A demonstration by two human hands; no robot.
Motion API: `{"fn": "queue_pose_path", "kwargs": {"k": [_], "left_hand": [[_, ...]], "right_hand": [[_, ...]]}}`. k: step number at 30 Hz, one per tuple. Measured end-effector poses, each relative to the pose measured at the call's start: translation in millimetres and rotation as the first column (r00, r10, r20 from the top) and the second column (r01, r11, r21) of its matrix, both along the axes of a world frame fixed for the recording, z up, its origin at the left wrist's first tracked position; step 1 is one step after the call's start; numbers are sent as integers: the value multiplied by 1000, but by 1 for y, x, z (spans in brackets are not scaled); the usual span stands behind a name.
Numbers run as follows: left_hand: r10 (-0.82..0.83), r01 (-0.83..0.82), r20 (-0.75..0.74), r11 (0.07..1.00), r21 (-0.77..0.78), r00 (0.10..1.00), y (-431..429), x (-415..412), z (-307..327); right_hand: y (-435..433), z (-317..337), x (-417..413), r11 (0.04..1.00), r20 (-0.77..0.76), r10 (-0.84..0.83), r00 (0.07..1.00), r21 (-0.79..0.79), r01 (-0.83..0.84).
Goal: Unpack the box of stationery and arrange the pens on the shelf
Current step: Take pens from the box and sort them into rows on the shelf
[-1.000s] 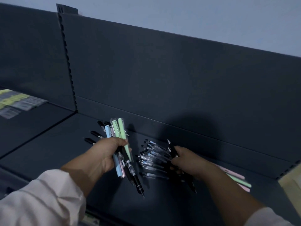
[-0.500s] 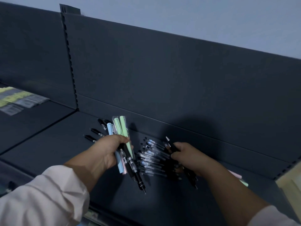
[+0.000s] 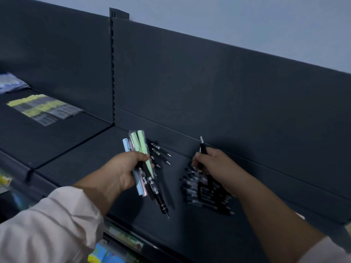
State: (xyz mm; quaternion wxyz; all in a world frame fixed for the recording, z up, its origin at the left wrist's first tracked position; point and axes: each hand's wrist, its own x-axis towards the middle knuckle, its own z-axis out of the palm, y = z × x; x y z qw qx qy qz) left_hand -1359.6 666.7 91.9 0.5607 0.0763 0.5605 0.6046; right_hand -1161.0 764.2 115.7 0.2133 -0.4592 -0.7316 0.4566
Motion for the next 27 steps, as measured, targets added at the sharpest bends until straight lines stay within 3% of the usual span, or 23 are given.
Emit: {"fn": "queue_pose_path", "kwargs": {"k": [6, 11, 14, 17, 23, 27], "left_hand": [[27, -27, 22, 1000, -9, 999, -21, -45, 1], [65, -65, 6, 997, -38, 998, -32, -85, -7], [72, -72, 7, 996, -53, 997, -36, -105, -12], [80, -78, 44, 995, -54, 996, -40, -119, -15], [84, -82, 91, 996, -22, 992, -46, -133, -21], [78, -76, 104, 997, -28, 992, -45, -140, -26]], "right_hand": [[-10, 0, -61, 991, -116, -135, 984, -10, 135], [-11, -21, -100, 890, -375, -415, 829, -356, 285], [-13, -39, -119, 790, -477, -538, 695, -573, 218], [-15, -55, -137, 727, -522, -595, 611, -674, 133], [-14, -77, -153, 672, -464, -633, 619, -726, 143], [-21, -71, -148, 714, -414, -614, 672, -654, 250]]}}
